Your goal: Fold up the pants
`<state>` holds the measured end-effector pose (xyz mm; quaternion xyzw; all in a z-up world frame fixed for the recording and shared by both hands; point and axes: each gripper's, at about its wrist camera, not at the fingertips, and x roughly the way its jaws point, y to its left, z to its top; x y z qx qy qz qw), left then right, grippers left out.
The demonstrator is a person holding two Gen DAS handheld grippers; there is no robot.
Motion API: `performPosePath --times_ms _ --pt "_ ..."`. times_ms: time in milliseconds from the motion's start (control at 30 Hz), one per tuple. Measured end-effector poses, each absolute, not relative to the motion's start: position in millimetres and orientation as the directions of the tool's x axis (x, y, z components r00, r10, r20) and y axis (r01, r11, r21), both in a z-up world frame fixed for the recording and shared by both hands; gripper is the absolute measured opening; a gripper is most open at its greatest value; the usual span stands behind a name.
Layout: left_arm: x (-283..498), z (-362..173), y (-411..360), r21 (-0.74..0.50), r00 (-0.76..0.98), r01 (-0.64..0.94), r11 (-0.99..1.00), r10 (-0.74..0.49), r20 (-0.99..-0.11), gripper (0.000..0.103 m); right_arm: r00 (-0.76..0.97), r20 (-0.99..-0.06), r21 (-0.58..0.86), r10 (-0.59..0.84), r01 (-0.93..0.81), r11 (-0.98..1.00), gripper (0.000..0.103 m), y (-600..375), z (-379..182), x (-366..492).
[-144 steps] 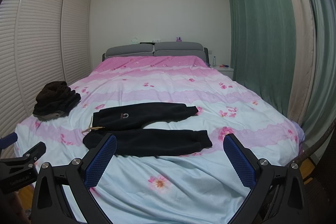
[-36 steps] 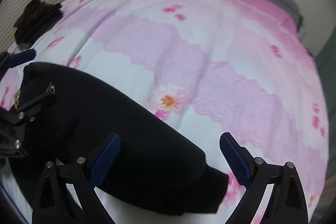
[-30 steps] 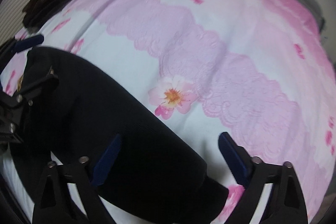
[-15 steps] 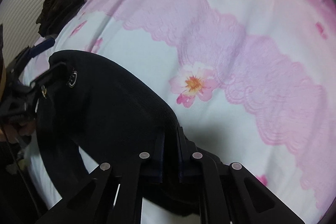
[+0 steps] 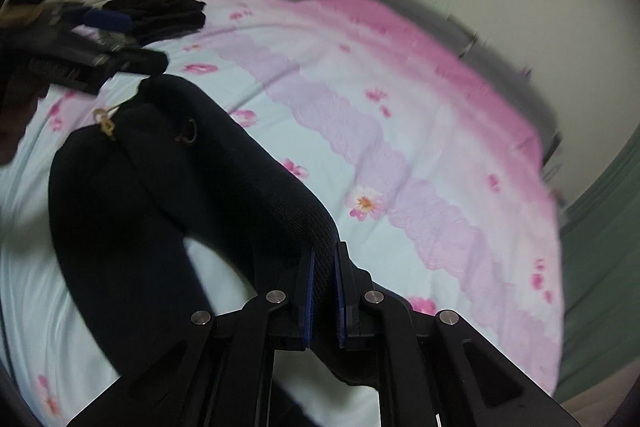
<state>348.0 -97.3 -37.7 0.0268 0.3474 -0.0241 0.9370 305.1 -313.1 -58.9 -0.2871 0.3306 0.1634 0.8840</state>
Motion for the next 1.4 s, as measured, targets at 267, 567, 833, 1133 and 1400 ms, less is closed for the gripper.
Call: performPosePath --times_ms 267,567,833,1133,1400 --pt "287.0 -64.2 -96.6 0.033 0.752 0.047 0.998 -0.013 -0.658 0.103 0.861 -0.509 -0.593 0.024 -0.370 0.715 0.009 -298.4 -100.0 190.7" --pt "249.8 -106.2 -120.8 0.064 0.716 0.104 0.993 -0.030 -0.697 0.103 0.828 -0.561 -0.628 -0.013 -0.415 0.658 0.009 -296.6 -172.8 158.4" --pt "241.6 -122.6 -118.8 0.055 0.718 0.101 0.993 -0.034 -0.695 0.103 0.803 -0.596 -0.638 -0.033 -0.447 0.627 0.010 -290.9 -191.7 157.1" --pt "236.2 -110.3 -115.7 0.031 0.738 0.102 0.994 -0.055 -0.672 0.103 0.848 -0.528 -0.485 -0.046 -0.257 0.836 0.074 -317.6 -151.9 135.8" --pt "229.2 -106.5 -129.9 0.048 0.767 0.128 0.991 -0.068 -0.638 0.103 0.769 -0.637 0.105 0.054 0.017 0.994 0.065 -414.2 -131.7 150.5"
